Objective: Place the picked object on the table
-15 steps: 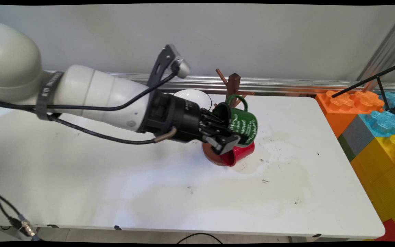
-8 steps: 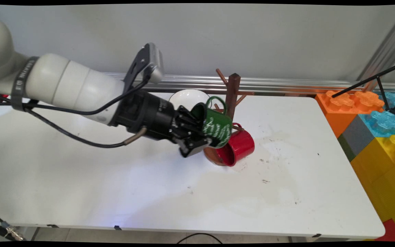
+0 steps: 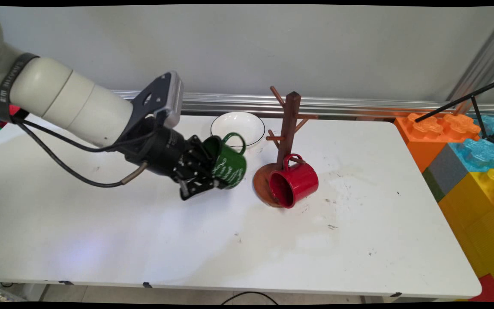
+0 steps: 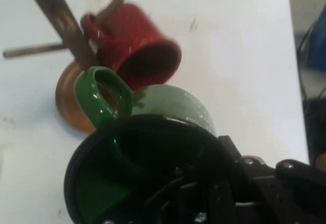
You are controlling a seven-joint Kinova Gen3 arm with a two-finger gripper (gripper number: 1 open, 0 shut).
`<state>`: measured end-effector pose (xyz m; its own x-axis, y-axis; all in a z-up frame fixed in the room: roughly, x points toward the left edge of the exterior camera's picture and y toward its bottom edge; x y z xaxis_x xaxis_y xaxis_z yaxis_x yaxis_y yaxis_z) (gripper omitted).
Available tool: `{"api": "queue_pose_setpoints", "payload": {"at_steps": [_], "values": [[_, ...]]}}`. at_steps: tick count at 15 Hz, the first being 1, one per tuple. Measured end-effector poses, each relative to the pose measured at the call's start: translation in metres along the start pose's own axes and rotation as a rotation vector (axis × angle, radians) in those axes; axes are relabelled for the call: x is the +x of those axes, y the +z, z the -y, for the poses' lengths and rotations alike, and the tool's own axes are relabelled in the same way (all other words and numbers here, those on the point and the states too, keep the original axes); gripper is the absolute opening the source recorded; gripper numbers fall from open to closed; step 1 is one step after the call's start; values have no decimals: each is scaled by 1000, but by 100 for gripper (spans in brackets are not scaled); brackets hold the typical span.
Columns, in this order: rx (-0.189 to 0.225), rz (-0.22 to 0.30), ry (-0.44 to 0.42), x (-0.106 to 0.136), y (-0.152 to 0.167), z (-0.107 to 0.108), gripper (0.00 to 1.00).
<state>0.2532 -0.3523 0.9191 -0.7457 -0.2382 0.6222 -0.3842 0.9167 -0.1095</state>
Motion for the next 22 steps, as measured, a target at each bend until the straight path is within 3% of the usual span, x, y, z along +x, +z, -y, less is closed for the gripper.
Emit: {"api": "queue_pose_setpoints", "payload": {"at_steps": [3,11,15,22], "values": [[11,100,54,-6,4,7,0],[3,298,131,-10,40,11,0],[8,374,189,-15,60,16,0],[31,458,281,-19,87,35,0]]}}
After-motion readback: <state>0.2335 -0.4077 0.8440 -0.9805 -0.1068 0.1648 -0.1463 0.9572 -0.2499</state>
